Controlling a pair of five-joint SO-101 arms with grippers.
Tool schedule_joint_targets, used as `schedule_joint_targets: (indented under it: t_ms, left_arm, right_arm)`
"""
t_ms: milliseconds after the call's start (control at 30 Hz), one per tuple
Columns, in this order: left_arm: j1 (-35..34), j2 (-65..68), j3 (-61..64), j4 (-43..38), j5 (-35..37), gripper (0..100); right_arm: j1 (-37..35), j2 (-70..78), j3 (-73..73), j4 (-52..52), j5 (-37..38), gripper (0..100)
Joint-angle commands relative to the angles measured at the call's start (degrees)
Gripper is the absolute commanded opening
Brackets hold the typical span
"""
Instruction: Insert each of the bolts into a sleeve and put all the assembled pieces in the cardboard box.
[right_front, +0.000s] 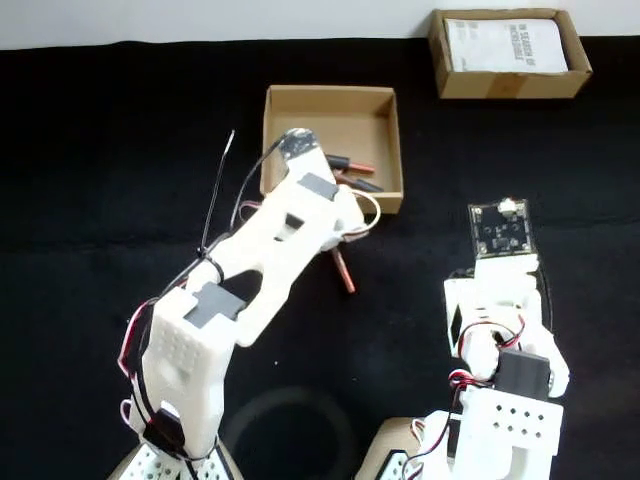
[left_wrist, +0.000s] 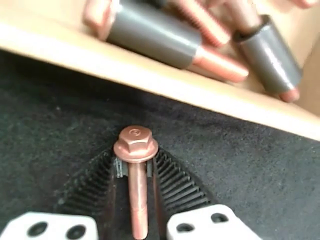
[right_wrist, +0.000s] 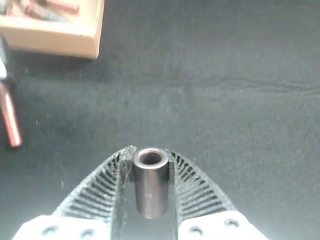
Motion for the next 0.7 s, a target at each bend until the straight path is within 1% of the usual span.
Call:
schedule_joint_targets:
  t_ms: [0,133,200,267,433,567,667]
  left_arm:
    - [1.45,-5.93,-9.1,5.71,-5.1,1]
    - [3.74,-11.21,-16.57,14.68,-14.42,1]
    - [4.62,-14.46,-18.68,18.37,-17.23,1]
    - [5.14,-17.89,-19.38,20.92,-18.73,1]
    - [5.14,-27.91,-19.3,25.93,-20.48,1]
    - [5.14,-35.82,-19.3,30.77,-21.98,1]
    - [4.97,-41.19,-19.21,34.2,-21.98,1]
  right_arm:
    - [-1.54,-1.63,-1.1,-2.95,-9.93,0.6]
    - [-4.79,-1.71,-5.58,-3.38,-24.26,0.6]
    - [-6.11,-1.71,-8.84,-3.38,-28.13,0.6]
    - [-7.16,-2.51,-12.18,-3.38,-30.33,0.6]
    - [-12.97,-11.82,-14.64,-3.03,-29.71,0.6]
    - [-17.8,-20.7,-14.46,4.26,-22.86,0.6]
    - [-18.95,-25.71,-12.44,10.07,-21.1,0.6]
